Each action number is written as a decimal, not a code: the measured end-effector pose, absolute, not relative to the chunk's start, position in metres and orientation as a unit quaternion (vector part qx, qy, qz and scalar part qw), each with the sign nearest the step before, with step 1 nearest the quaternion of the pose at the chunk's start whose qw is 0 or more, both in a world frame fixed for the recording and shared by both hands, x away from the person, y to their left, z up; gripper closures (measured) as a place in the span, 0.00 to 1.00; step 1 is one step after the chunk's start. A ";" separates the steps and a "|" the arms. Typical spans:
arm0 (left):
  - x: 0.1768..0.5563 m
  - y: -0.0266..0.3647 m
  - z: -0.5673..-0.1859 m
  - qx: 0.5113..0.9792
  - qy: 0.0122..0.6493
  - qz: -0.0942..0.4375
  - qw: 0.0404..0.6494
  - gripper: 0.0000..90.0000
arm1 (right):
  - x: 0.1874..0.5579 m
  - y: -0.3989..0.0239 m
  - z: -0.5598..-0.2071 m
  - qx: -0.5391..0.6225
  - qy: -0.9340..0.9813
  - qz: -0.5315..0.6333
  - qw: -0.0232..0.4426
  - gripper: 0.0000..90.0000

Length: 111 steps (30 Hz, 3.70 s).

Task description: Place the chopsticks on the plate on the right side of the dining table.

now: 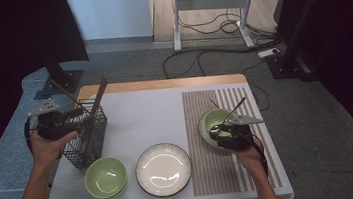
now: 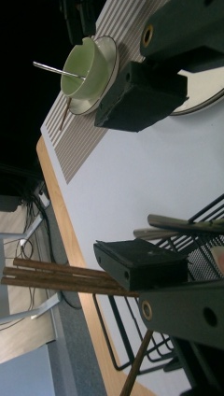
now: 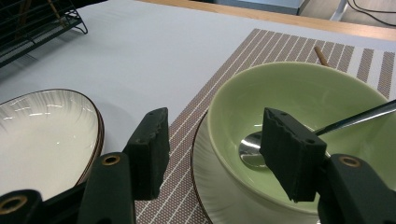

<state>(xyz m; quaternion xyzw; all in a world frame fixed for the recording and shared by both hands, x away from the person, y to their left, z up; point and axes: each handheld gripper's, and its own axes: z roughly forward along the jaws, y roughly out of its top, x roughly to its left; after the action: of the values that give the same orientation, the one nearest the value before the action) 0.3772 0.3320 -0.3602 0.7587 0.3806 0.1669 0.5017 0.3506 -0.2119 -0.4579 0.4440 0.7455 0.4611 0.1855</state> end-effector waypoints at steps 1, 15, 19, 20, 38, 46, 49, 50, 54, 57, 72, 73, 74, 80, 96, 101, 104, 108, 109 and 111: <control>0.379 0.334 -0.359 0.758 0.382 0.168 0.501 0.38 | 0.350 -0.212 -0.458 0.444 0.745 0.462 0.186 0.47; 0.390 0.347 -0.359 0.748 0.395 0.173 0.505 0.39 | 0.349 -0.212 -0.460 0.445 0.748 0.455 0.186 0.46; 0.392 0.349 -0.360 0.747 0.398 0.172 0.504 0.39 | 0.349 -0.211 -0.461 0.445 0.748 0.455 0.187 0.46; 0.392 0.349 -0.360 0.747 0.398 0.172 0.504 0.39 | 0.349 -0.211 -0.461 0.445 0.748 0.455 0.187 0.46; 0.406 0.367 -0.369 0.739 0.419 0.173 0.499 0.40 | 0.350 -0.211 -0.462 0.448 0.749 0.450 0.188 0.46; 0.411 0.373 -0.371 0.738 0.429 0.174 0.491 0.41 | 0.350 -0.210 -0.463 0.447 0.751 0.448 0.188 0.46; 0.414 0.376 -0.373 0.737 0.432 0.173 0.489 0.41 | 0.349 -0.211 -0.462 0.448 0.750 0.449 0.187 0.46; 0.414 0.376 -0.373 0.737 0.432 0.173 0.489 0.41 | 0.349 -0.211 -0.462 0.448 0.750 0.449 0.187 0.46; 0.417 0.381 -0.375 0.731 0.441 0.173 0.491 0.41 | 0.348 -0.212 -0.462 0.449 0.748 0.450 0.189 0.47; 0.420 0.380 -0.376 0.733 0.440 0.177 0.488 0.42 | 0.348 -0.213 -0.462 0.451 0.747 0.450 0.190 0.46; 0.438 0.389 -0.379 0.725 0.456 0.179 0.484 0.43 | 0.344 -0.214 -0.464 0.454 0.748 0.445 0.191 0.46; 0.439 0.390 -0.379 0.725 0.457 0.183 0.482 0.44 | 0.343 -0.215 -0.464 0.454 0.747 0.445 0.191 0.47; 0.440 0.391 -0.379 0.723 0.458 0.185 0.483 0.44 | 0.343 -0.215 -0.464 0.455 0.748 0.444 0.191 0.46; 0.450 0.396 -0.383 0.722 0.466 0.183 0.478 0.44 | 0.341 -0.214 -0.464 0.455 0.747 0.446 0.192 0.46; 0.464 0.391 -0.391 0.724 0.473 0.194 0.464 0.48 | 0.339 -0.219 -0.463 0.460 0.742 0.446 0.195 0.46; 0.466 0.395 -0.395 0.720 0.481 0.194 0.462 0.48 | 0.340 -0.219 -0.463 0.460 0.744 0.444 0.195 0.46; 0.469 0.398 -0.397 0.716 0.485 0.195 0.462 0.48 | 0.341 -0.219 -0.464 0.461 0.744 0.442 0.195 0.46; 0.474 0.396 -0.398 0.717 0.487 0.195 0.459 0.48 | 0.340 -0.218 -0.465 0.459 0.747 0.440 0.194 0.46; 0.475 0.395 -0.398 0.716 0.489 0.195 0.458 0.48 | 0.340 -0.217 -0.465 0.459 0.747 0.440 0.195 0.46; 0.478 0.395 -0.400 0.717 0.490 0.192 0.456 0.48 | 0.340 -0.217 -0.464 0.459 0.747 0.440 0.195 0.46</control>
<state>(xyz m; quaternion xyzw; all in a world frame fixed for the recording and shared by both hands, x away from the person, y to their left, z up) 0.4778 0.3945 -0.3999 0.7173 0.4902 0.1924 0.4563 0.3404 -0.2175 -0.4645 0.4588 0.7467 0.4404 0.1947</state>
